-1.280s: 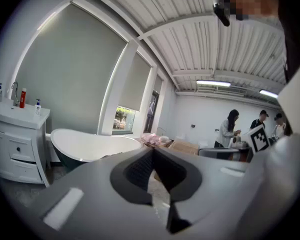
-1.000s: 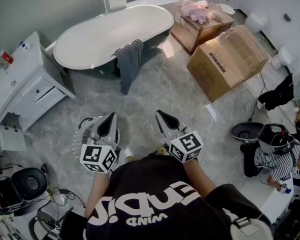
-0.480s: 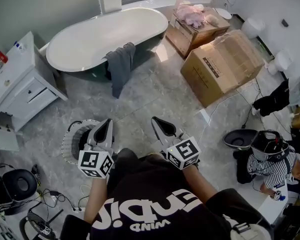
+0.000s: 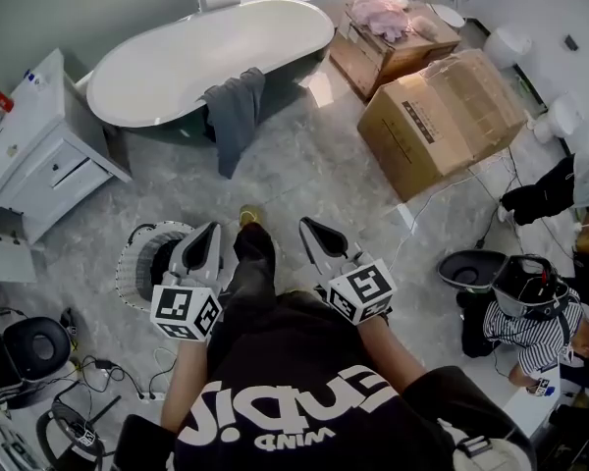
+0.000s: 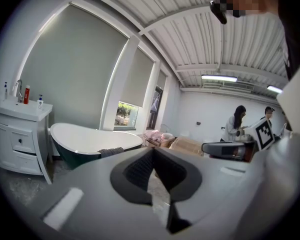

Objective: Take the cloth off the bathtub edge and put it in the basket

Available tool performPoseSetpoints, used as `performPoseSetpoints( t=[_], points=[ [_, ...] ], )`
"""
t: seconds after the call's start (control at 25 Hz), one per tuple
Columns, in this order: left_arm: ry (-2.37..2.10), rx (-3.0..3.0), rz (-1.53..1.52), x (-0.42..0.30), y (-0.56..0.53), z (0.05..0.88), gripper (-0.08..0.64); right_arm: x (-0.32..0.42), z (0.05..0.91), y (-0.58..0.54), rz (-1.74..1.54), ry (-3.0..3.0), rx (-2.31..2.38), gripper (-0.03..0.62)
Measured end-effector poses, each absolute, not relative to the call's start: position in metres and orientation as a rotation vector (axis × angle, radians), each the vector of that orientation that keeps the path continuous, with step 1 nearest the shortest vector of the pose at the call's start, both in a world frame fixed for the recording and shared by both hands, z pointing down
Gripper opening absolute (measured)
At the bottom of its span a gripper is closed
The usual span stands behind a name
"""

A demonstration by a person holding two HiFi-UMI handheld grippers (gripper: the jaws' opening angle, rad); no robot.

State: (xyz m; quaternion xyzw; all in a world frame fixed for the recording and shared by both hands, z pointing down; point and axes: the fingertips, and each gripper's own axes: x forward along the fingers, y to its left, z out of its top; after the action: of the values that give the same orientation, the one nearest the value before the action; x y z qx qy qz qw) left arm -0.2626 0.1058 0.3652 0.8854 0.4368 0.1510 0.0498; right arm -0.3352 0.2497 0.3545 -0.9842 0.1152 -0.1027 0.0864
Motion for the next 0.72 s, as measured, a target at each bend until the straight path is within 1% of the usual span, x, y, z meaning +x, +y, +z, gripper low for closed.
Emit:
performPoseSetpoints(
  t=[0.32,0.72],
  points=[
    [1.417,2.663,0.507,-0.229,0.137,0.376,-0.003,-0.306,0.361,0.279,-0.303,0.245,-2.929,0.009],
    [1.45,2.633,0.549,-0.149,0.178,0.39,-0.003,-0.236,0.375,0.319,-0.331,0.178,-2.91,0.009]
  ],
)
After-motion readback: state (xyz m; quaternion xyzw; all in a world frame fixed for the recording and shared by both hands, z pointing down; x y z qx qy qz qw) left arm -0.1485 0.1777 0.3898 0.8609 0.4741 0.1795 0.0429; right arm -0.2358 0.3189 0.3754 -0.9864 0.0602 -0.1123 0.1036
